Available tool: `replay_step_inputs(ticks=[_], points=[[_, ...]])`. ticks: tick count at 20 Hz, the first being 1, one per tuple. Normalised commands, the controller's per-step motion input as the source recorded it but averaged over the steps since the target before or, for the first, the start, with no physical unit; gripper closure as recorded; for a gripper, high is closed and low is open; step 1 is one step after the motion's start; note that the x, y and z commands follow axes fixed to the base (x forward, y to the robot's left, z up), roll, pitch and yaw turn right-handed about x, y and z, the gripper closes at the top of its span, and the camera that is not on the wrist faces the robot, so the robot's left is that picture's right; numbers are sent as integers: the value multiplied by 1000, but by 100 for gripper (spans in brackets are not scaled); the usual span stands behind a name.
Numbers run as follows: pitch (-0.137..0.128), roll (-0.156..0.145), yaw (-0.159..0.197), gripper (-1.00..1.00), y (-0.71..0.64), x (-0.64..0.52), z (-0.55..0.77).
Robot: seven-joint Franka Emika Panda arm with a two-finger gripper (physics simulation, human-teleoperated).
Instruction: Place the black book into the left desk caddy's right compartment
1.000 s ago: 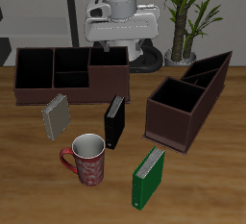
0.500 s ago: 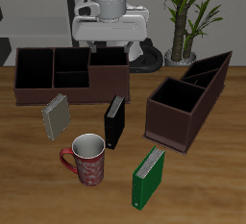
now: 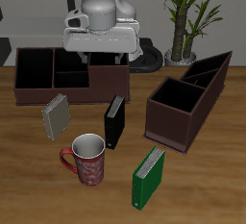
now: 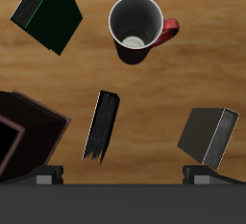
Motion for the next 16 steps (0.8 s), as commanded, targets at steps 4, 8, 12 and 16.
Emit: replay_step_inputs(ticks=[4, 8, 12, 16], points=[[-29, -6, -5, -100, -85, 164, -273], [-1, -9, -21, -100, 28, 127, -292], [-31, -27, -57, -100, 72, 109, -268], [-4, -14, 0, -100, 153, 78, -275]])
